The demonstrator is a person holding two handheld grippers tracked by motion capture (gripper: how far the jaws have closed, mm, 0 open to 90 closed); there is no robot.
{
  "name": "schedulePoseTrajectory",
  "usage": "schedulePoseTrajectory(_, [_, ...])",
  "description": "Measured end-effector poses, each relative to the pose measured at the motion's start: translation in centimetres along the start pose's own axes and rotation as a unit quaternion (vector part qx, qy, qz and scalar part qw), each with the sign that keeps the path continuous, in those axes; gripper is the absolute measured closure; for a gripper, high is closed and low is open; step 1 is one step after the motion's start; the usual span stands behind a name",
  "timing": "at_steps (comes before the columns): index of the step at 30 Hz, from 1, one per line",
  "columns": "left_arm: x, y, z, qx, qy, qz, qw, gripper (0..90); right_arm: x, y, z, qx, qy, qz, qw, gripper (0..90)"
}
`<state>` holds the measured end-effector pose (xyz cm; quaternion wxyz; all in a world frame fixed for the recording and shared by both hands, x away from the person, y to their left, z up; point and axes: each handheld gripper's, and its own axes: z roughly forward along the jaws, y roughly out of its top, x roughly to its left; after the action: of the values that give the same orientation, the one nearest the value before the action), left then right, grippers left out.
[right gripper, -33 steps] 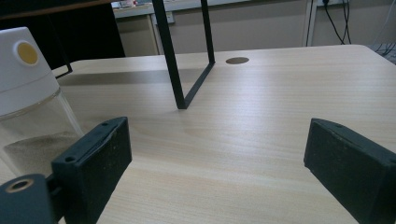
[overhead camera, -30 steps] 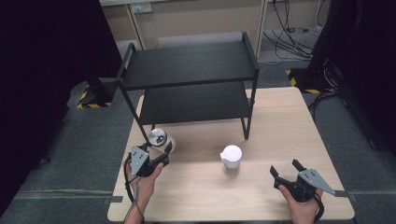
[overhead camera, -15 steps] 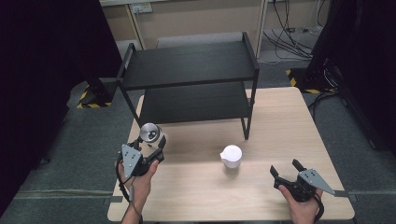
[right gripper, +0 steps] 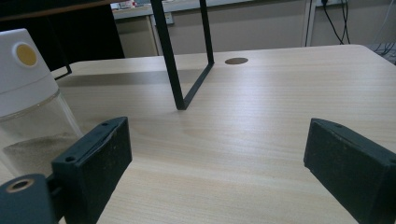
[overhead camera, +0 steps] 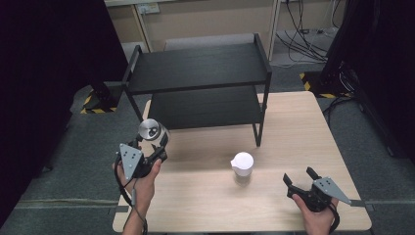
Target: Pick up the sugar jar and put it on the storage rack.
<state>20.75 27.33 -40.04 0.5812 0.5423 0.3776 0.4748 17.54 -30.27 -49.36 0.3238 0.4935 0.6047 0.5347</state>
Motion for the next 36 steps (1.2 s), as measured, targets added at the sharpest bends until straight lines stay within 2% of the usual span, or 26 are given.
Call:
schedulePoseTrajectory(12, [0.3, 2.3, 0.6, -0.022, 0.009, 0.005, 0.9997, 30.5, 0.0, 0.0, 0.0, -0.001, 0.000, 0.000, 1.0000, 7.9])
schedulePoseTrajectory(36, [0.5, 6.0, 2.1, -0.023, 0.024, -0.002, 0.9994, 30.6, 0.0, 0.0, 0.0, -0.001, 0.001, 0.000, 1.0000, 7.9])
